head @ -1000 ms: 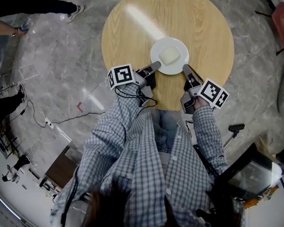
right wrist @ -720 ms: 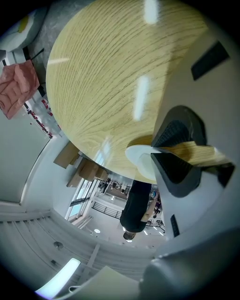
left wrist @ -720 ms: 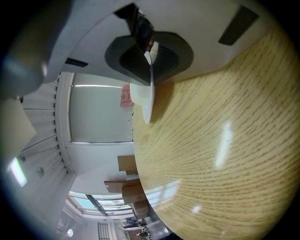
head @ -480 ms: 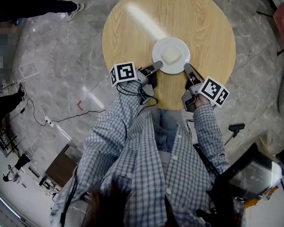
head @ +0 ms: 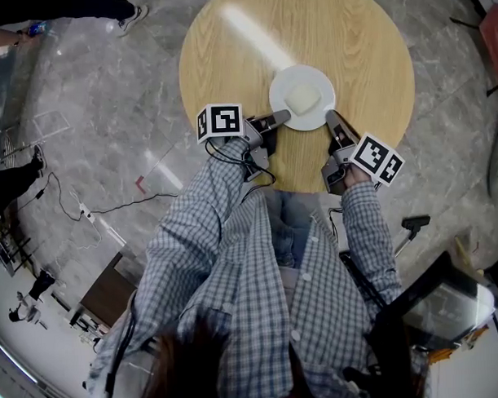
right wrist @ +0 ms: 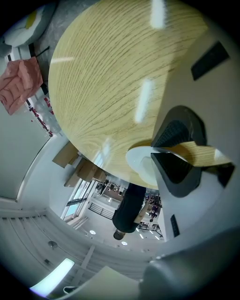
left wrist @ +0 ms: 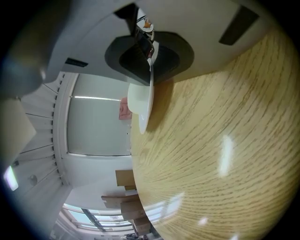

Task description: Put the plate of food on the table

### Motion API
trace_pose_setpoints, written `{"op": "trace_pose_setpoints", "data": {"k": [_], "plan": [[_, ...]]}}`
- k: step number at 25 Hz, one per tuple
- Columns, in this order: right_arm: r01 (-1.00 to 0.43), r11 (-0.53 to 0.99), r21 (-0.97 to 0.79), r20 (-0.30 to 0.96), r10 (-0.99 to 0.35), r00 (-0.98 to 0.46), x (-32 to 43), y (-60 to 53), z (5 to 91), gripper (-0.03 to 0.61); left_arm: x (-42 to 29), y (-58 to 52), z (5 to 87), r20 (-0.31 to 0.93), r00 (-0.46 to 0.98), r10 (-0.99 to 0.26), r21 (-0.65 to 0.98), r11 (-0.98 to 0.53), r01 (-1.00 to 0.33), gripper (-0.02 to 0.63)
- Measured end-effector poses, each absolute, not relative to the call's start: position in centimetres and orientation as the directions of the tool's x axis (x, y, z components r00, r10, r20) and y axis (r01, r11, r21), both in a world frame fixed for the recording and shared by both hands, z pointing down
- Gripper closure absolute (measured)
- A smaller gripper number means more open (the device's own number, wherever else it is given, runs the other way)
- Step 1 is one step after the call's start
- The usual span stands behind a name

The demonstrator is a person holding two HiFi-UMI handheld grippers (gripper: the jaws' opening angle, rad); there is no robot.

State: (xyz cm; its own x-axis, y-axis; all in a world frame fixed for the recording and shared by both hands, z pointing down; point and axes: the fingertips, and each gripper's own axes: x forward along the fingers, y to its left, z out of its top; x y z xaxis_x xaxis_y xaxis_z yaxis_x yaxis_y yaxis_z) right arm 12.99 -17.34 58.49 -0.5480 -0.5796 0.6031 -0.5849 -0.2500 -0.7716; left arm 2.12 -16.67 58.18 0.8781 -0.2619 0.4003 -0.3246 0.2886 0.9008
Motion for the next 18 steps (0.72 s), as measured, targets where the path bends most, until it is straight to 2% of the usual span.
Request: {"op": "trace_pose_setpoints", "data": {"k": [18], "plan": [[-0.691, -0.174, -0.701, 0.642, -0.577, -0.505, 13.9, -19.5, 58.6, 0.537, 4.6, -14.7, 58.1, 0.382, 0.923, -0.032, 0.911, 0.18, -0.371, 0.591]]}}
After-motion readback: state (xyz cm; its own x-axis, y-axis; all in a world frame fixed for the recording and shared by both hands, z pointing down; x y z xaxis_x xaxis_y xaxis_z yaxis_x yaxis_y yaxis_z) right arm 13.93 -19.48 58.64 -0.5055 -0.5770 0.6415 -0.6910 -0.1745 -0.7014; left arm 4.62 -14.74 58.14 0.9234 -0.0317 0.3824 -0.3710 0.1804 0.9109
